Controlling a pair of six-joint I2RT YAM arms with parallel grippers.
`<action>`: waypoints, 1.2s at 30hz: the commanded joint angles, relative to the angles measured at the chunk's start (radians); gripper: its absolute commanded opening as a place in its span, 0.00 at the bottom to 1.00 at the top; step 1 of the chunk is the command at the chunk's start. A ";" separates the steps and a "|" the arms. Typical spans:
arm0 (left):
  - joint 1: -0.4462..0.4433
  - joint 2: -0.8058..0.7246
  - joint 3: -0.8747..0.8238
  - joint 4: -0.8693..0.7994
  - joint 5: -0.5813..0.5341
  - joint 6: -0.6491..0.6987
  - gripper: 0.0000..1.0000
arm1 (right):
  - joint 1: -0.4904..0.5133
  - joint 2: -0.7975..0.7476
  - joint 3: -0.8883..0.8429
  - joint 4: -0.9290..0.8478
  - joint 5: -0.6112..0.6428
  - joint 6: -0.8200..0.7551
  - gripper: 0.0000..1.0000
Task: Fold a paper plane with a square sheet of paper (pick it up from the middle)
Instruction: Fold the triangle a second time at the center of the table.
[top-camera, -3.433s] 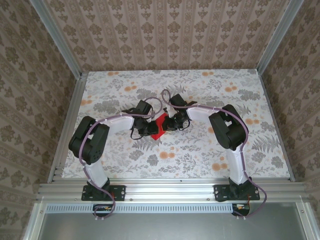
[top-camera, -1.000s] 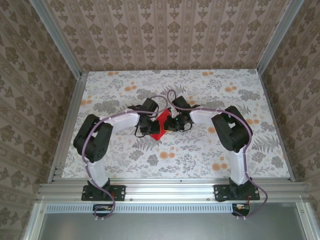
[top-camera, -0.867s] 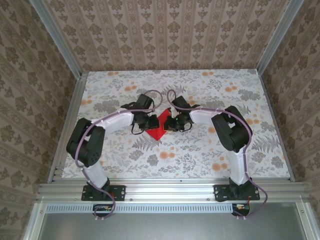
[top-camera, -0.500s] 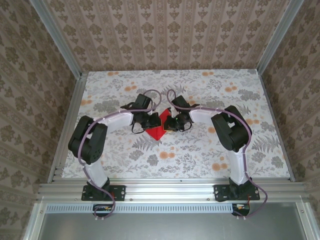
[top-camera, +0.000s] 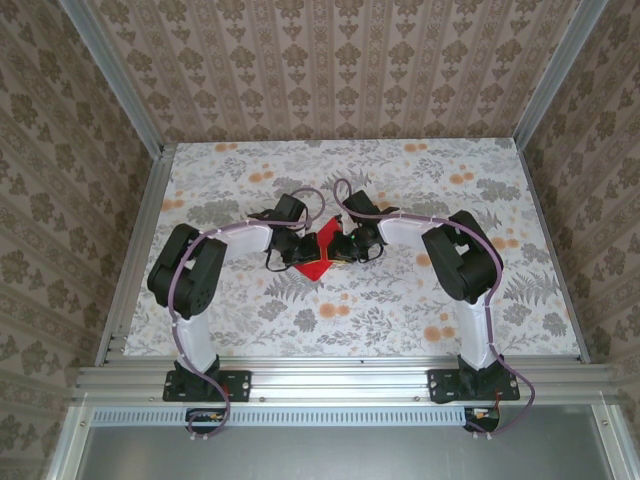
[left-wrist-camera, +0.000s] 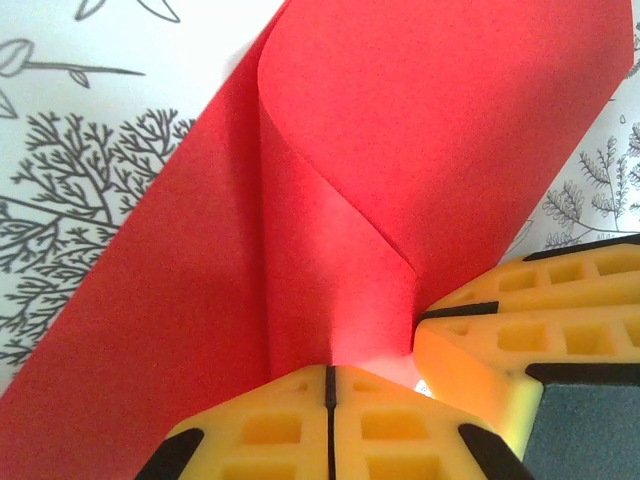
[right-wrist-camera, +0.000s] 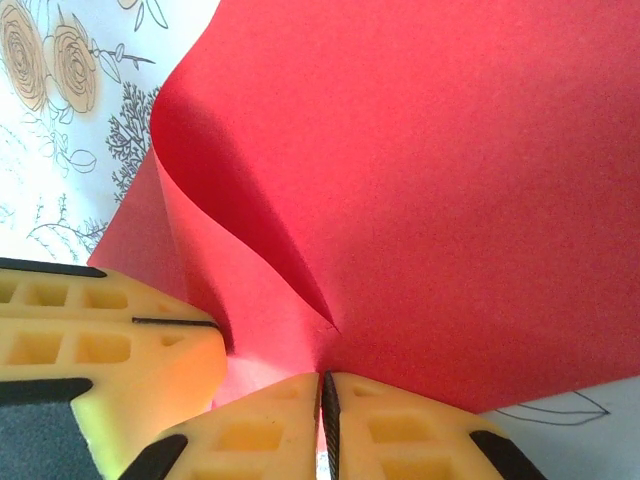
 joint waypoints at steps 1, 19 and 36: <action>0.004 0.025 -0.009 -0.037 -0.038 -0.018 0.08 | 0.005 0.057 -0.004 -0.083 0.074 -0.017 0.13; 0.005 0.072 -0.019 -0.063 -0.057 -0.039 0.07 | 0.006 -0.062 -0.007 -0.007 -0.018 -0.002 0.14; 0.007 0.073 -0.047 -0.078 -0.060 -0.075 0.05 | 0.127 -0.167 -0.252 0.342 -0.013 0.275 0.11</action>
